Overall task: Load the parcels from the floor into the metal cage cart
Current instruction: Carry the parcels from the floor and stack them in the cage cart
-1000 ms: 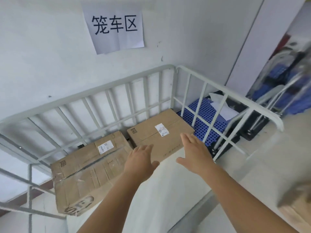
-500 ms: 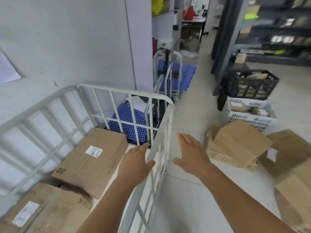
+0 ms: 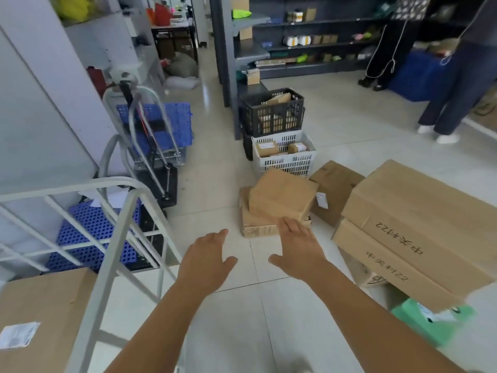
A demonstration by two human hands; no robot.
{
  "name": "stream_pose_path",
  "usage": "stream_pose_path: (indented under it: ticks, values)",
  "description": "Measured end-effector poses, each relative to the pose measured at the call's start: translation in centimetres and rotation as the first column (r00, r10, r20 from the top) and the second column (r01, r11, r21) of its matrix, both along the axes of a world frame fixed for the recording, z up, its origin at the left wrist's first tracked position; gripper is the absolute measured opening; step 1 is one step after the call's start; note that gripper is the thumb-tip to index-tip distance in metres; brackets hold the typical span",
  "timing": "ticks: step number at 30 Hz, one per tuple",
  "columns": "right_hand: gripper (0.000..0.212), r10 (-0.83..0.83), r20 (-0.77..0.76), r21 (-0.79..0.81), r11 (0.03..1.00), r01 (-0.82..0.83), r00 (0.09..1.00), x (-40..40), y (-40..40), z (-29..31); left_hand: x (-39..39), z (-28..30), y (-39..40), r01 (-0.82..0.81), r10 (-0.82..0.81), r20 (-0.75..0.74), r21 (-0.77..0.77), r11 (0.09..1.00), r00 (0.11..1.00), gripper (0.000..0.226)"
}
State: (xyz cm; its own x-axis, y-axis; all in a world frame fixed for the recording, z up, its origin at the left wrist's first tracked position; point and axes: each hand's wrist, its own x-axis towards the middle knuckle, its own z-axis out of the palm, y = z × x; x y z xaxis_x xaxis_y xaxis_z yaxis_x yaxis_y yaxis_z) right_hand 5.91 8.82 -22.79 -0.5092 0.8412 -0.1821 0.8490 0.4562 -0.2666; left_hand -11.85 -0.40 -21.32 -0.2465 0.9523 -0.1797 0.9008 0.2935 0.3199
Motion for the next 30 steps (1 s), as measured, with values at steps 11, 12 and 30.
stream_pose_path:
  ticks: [11,12,30]
  values:
    - [0.089,-0.285,-0.003,-0.03,0.958,0.285,0.959,16.3,12.8,-1.9,13.6,-1.4,17.4,0.219,-0.219,0.022,0.001,0.976,0.976,0.064]
    - [0.089,-0.312,0.003,-0.03,0.95,0.312,0.95,17.6,13.6,-2.0,14.7,-1.7,18.7,0.243,-0.242,0.028,-0.007,0.97,0.97,0.065]
    - [0.084,-0.8,0.178,-0.05,0.574,0.818,0.572,33.5,22.0,-6.1,27.2,-6.5,42.5,0.689,-0.695,0.012,-0.148,0.71,0.719,0.067]
